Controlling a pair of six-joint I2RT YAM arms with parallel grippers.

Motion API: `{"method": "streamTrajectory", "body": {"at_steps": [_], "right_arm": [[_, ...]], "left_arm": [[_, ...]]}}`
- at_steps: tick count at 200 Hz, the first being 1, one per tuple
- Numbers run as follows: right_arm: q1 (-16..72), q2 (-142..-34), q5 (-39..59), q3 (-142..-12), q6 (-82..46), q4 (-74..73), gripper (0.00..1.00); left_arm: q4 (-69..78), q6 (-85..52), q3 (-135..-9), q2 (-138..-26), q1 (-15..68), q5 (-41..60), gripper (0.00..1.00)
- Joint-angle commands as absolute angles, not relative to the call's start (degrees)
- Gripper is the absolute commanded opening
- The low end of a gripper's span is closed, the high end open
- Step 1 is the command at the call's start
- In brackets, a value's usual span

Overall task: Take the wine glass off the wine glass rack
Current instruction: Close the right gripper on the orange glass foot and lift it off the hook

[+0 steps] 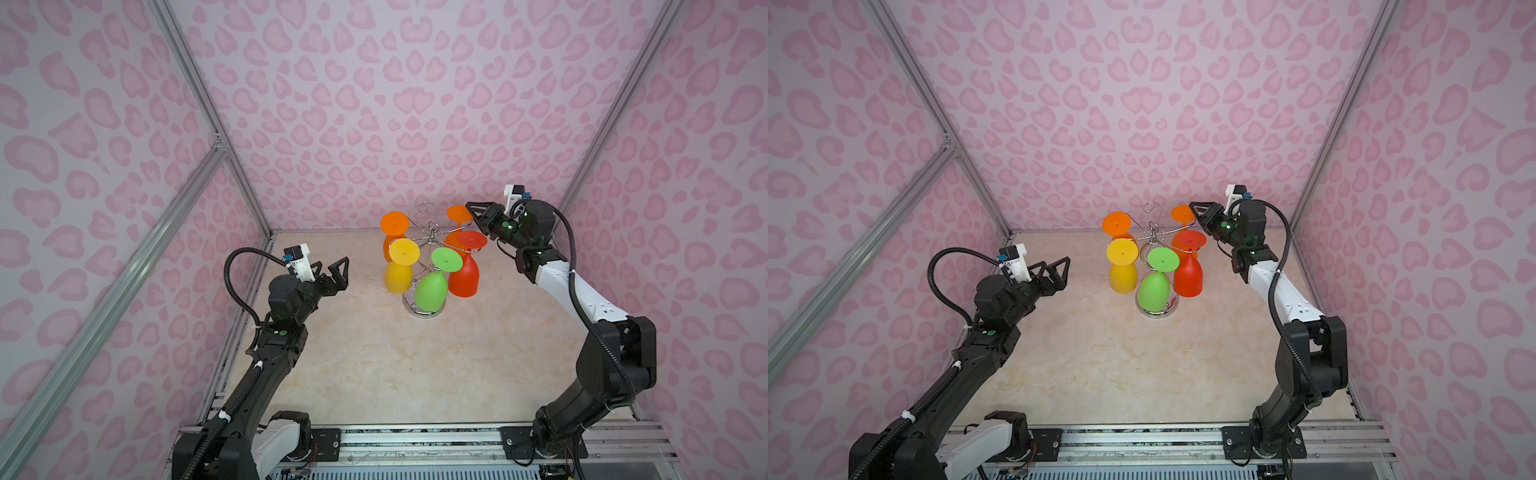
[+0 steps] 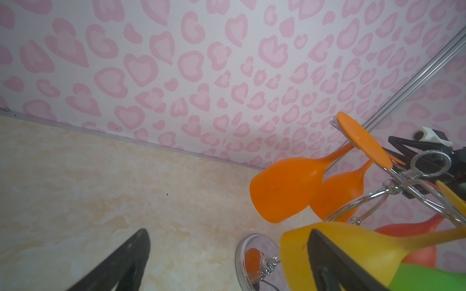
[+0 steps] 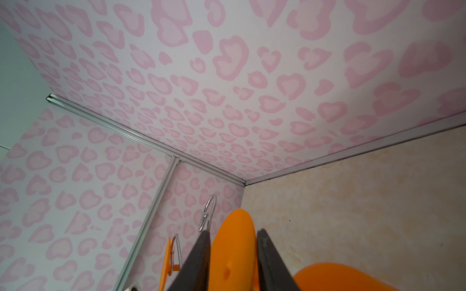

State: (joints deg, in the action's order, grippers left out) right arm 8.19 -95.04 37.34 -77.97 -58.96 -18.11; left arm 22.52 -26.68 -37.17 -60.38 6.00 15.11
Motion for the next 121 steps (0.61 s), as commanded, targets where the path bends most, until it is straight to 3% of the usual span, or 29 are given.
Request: {"method": "streamTrajectory", "body": {"at_steps": [1, 98, 121], "right_arm": [[8.19, -95.58, 38.73, -78.57, -58.28, -16.74, 0.28], [7.91, -96.35, 41.17, -80.61, -58.53, -13.29, 0.00], [7.65, -96.33, 42.30, -80.42, -60.90, -15.18, 0.00]], "left_arm": [[23.20, -26.26, -36.98, -60.03, 5.98, 14.68, 0.99], [23.38, -26.19, -36.83, -60.95, 5.98, 14.28, 0.99], [23.37, -26.19, -36.80, -61.08, 5.92, 14.24, 0.99]]}}
